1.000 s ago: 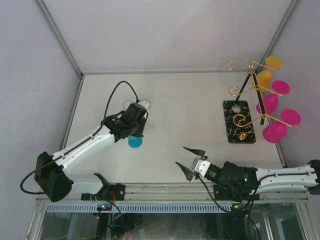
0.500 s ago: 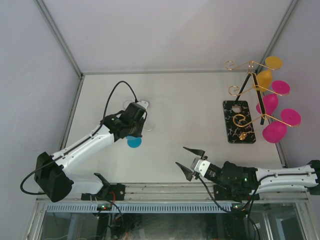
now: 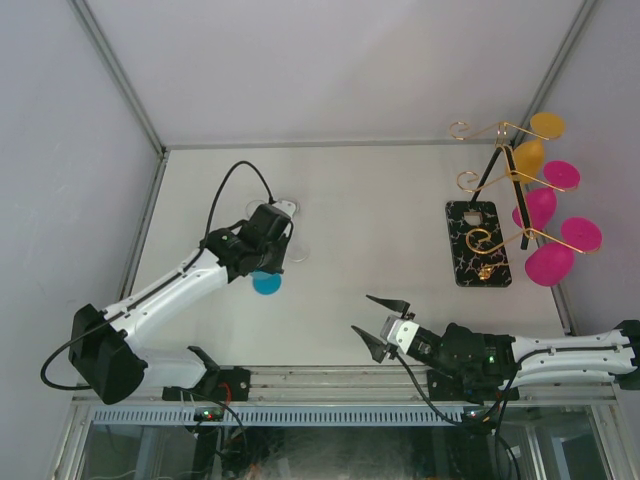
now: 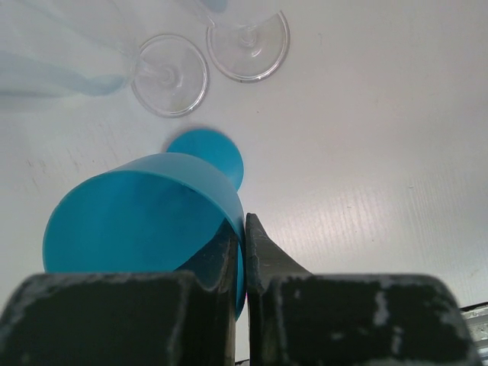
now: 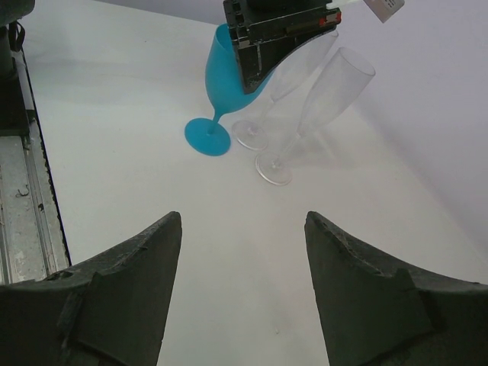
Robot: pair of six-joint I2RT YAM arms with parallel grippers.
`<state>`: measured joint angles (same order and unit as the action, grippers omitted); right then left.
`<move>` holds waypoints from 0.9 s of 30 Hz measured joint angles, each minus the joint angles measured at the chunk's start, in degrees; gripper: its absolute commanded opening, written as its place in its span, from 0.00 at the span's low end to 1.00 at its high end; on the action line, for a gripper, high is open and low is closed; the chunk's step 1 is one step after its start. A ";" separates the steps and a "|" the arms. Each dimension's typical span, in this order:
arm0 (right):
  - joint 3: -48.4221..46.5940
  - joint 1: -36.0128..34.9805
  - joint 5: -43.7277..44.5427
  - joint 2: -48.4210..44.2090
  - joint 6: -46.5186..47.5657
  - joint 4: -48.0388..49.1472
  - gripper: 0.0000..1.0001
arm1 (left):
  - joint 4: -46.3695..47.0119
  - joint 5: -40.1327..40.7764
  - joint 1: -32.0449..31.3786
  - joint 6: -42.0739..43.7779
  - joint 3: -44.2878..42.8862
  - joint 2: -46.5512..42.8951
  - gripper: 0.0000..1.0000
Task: Take the wine glass off the wine glass rack
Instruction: Place the wine glass at the center of the board.
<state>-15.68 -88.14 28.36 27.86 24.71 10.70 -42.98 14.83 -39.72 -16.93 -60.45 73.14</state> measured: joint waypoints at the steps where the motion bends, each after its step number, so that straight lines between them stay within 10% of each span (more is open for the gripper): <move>1: 0.00 0.00 0.00 0.00 -0.02 -0.09 0.65 | 0.00 0.02 0.07 0.02 0.00 0.00 0.06; 12: 0.00 0.02 0.00 0.00 -0.04 -0.26 0.65 | 0.22 -0.50 0.81 0.61 -0.02 0.37 0.19; 27: 0.00 0.02 -0.02 0.04 -0.20 -0.31 0.66 | -2.78 -1.36 0.87 1.84 -3.89 -9.57 0.65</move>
<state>-15.68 -88.12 28.34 27.90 24.51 10.39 -45.76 13.47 -38.85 -15.09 -64.34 63.57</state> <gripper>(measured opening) 0.655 0.621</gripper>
